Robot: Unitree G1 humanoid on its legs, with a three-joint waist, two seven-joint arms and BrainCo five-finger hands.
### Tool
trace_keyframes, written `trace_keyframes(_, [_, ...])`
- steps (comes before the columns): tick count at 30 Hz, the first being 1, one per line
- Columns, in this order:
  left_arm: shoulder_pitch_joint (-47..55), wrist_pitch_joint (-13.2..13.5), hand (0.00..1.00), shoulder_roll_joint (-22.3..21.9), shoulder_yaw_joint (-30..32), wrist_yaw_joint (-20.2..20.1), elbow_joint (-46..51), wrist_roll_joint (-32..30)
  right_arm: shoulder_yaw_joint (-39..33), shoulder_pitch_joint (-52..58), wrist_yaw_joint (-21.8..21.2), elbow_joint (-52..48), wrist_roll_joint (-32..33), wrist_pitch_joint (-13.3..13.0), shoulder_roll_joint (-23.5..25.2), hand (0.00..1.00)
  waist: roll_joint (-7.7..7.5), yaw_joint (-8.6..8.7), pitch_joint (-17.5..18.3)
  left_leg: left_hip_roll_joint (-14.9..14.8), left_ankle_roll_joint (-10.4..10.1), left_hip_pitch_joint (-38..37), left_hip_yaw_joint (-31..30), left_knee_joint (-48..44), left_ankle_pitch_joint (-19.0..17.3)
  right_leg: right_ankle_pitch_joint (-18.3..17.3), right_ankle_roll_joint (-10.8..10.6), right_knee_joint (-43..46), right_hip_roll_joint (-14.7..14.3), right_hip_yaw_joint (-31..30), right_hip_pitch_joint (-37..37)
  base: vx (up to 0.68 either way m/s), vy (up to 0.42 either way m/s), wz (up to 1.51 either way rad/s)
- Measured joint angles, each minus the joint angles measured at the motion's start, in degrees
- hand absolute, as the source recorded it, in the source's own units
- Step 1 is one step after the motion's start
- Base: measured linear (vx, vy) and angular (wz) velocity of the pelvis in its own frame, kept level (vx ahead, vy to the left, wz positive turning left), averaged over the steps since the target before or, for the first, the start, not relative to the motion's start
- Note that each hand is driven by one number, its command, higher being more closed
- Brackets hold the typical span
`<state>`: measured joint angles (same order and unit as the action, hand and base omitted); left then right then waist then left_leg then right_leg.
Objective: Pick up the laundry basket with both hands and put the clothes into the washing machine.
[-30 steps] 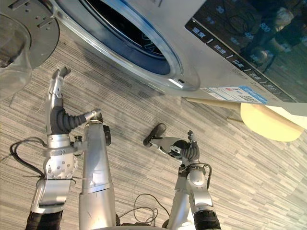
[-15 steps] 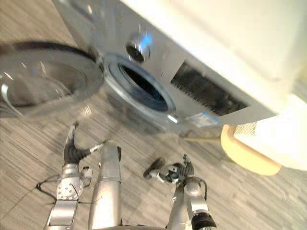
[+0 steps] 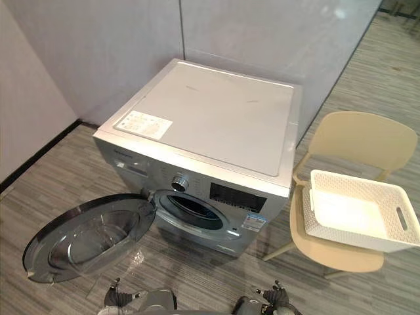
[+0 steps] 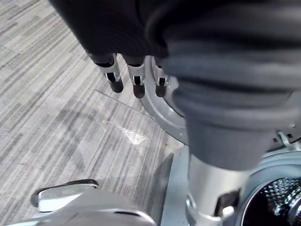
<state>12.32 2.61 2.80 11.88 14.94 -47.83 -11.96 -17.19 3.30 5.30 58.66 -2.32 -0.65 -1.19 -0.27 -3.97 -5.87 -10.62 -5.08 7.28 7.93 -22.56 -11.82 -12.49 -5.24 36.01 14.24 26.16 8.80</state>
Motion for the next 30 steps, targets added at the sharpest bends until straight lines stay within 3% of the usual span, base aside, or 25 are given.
trace_keyframes(2, [-0.1, -0.1, 0.0, -0.4, 1.2, 0.2, 0.1, 1.6, -0.1, -1.3, -0.2, 1.8, 0.0, -0.1, -0.5, 0.0, -0.01, -0.28, 0.9, 1.4, 0.5, -0.6, 0.1, 1.6, 2.0, -0.2, 0.4, -8.3, -2.0, -1.6, -3.2, 0.01, 0.033, -0.15])
trace_keyframes(3, [-0.3, -0.1, 0.0, -0.5, 1.2, 0.3, 0.3, 2.3, 0.2, -2.0, -0.1, 1.9, 0.1, -0.1, -0.5, 0.0, -0.77, -0.22, 1.3, 1.6, 0.6, -0.5, 0.1, 2.5, 3.1, -0.4, 0.4, -11.4, -2.5, -2.3, -4.0, -0.05, -0.051, -0.02])
trace_keyframes(4, [-1.3, 0.1, 0.0, -0.9, 1.1, 0.3, 0.7, 3.3, 0.6, -4.1, 0.0, 2.4, 0.0, -0.2, -1.3, 0.0, 0.25, -0.3, 0.9, 1.3, 0.4, 0.4, -0.1, 3.9, 4.3, 1.0, 1.1, -16.8, -4.2, -2.9, -4.8, -0.08, -0.032, 0.02])
trace_keyframes(5, [-2.0, 0.2, 0.0, -1.5, 1.0, 0.5, 1.3, 4.4, 2.0, -6.0, 0.1, 3.6, 0.1, -0.1, -2.3, 0.0, 1.29, -0.63, 0.2, 0.6, 0.4, 1.4, -0.2, 4.9, 5.6, 3.2, 1.5, -20.8, -5.6, -2.5, -5.2, -0.1, -0.025, -0.04])
trace_keyframes(8, [-2.2, 0.5, 0.0, -4.3, 0.7, 1.7, 4.8, 7.4, 6.7, -10.1, 0.4, 5.6, -0.6, -0.3, -4.0, 0.0, 1.97, -3.18, -0.4, 0.7, -0.5, 2.5, -0.5, 10.2, 11.8, 12.5, 2.6, -35.8, -9.2, -2.2, -8.1, -0.15, -0.044, -0.09])
trace_keyframes(10, [-2.1, 0.5, 0.0, -5.3, -1.3, 1.8, 5.7, 8.0, 7.4, -11.4, 0.5, 5.6, -1.3, -0.5, -4.6, 0.0, 3.42, -3.12, -1.3, -0.2, -0.6, 2.0, -0.4, 11.2, 12.2, 14.0, 3.6, -37.7, -10.2, -0.9, -9.6, -0.09, -0.02, 0.21])
trace_keyframes(14, [-0.5, 0.9, 0.0, -5.4, -5.3, 1.6, 9.3, 8.0, 8.9, -12.5, 0.7, 5.5, -2.9, -0.6, -5.4, 0.0, 2.99, -2.97, -1.5, 1.7, -1.0, 2.0, -1.1, 15.0, 18.1, 14.2, 5.2, -37.1, -8.6, 2.0, -8.4, -0.2, 0.004, 0.36])
trace_keyframes(15, [-0.5, 1.2, 0.0, -6.2, -5.5, 1.3, 10.0, 8.1, 8.8, -12.5, 0.8, 5.6, -3.1, -0.5, -6.1, 0.0, 2.41, -3.21, -2.4, 1.9, 1.2, 3.1, 0.4, 7.5, 14.2, 14.7, 5.5, -36.6, -7.1, 2.2, -8.1, -0.15, 0.04, 0.16])
trace_keyframes(16, [0.1, 1.2, 0.0, -6.2, -5.8, 1.2, 10.3, 8.4, 8.8, -12.3, 0.8, 5.6, -3.1, -0.5, -6.3, 0.0, 2.47, -3.18, -2.3, 2.2, 1.9, 3.1, 0.7, 4.0, 12.3, 14.8, 5.4, -36.4, -6.4, 2.3, -8.2, -0.17, 0.137, 0.12])
trace_keyframes(18, [2.2, 1.2, 0.0, -6.1, -5.6, 1.3, 12.2, 9.1, 8.8, -11.0, 0.8, 5.4, -3.7, -0.5, -7.0, 0.0, 2.71, -2.8, -2.2, 3.0, 1.2, 1.0, 0.8, -2.4, 7.8, 15.3, 4.6, -36.4, -4.8, 2.2, -8.4, -0.12, 0.176, 0.06])
trace_keyframes(20, [3.9, 1.7, 0.0, -6.2, -5.6, 1.1, 14.3, 9.1, 8.5, -8.6, 0.8, 5.3, -3.9, -0.3, -7.6, 0.0, 4.03, -2.61, -1.4, 3.1, -1.2, -2.6, -0.6, -0.9, 4.6, 17.2, 3.3, -37.6, -4.3, 2.5, -8.3, -0.1, 0.28, 0.13])
trace_keyframes(21, [3.8, 1.7, 0.0, -6.2, -5.6, 0.8, 14.3, 9.1, 8.3, -8.3, 0.8, 5.3, -3.9, -0.2, -8.0, 0.0, 4.69, -2.45, -1.2, 3.9, -1.0, -3.2, -1.3, 1.0, 4.4, 17.6, 2.8, -38.1, -4.2, 2.6, -8.2, -0.1, 0.237, 0.34])
trace_keyframes(23, [3.8, 1.8, 0.0, -6.1, -6.3, 0.2, 15.6, 9.1, 7.1, -7.5, 0.7, 5.3, -3.9, -0.1, -7.7, 0.0, 4.69, -0.3, -1.1, 6.7, -0.9, -3.4, -4.2, 7.5, 4.4, 19.0, 1.4, -40.3, -3.4, 3.4, -7.3, -0.12, 0.189, 0.49])
trace_keyframes(25, [3.6, 1.8, 0.0, -5.6, -7.6, 0.1, 15.7, 9.1, 6.2, -6.7, 0.7, 5.3, -3.8, -0.1, -7.5, 0.0, 4.7, 0.26, -1.1, 8.4, -0.8, -4.2, -6.7, 11.7, 4.3, 20.1, 1.2, -39.9, -2.0, 3.6, -6.5, -0.11, 0.201, 0.46])
trace_keyframes(28, [2.9, 1.7, 0.0, -5.3, -9.4, 0.1, 15.7, 9.0, 6.1, -4.3, 0.7, 5.2, -2.9, -0.1, -6.6, 0.0, 4.36, 0.43, -1.0, 10.7, 1.6, -4.2, -7.9, 12.5, 4.4, 20.9, 0.7, -37.4, 0.3, 3.3, -5.4, -0.13, 0.16, 0.21])
trace_keyframes(30, [2.8, 1.7, 0.0, -5.2, -9.8, 0.1, 15.6, 8.7, 5.9, -3.8, 0.7, 4.7, -2.3, -0.2, -5.8, 0.0, 3.7, 2.1, -1.2, 12.1, 2.2, -2.6, -8.0, 12.0, 4.6, 20.8, 0.5, -34.9, 2.3, 2.7, -3.2, -0.16, 0.129, 0.02])
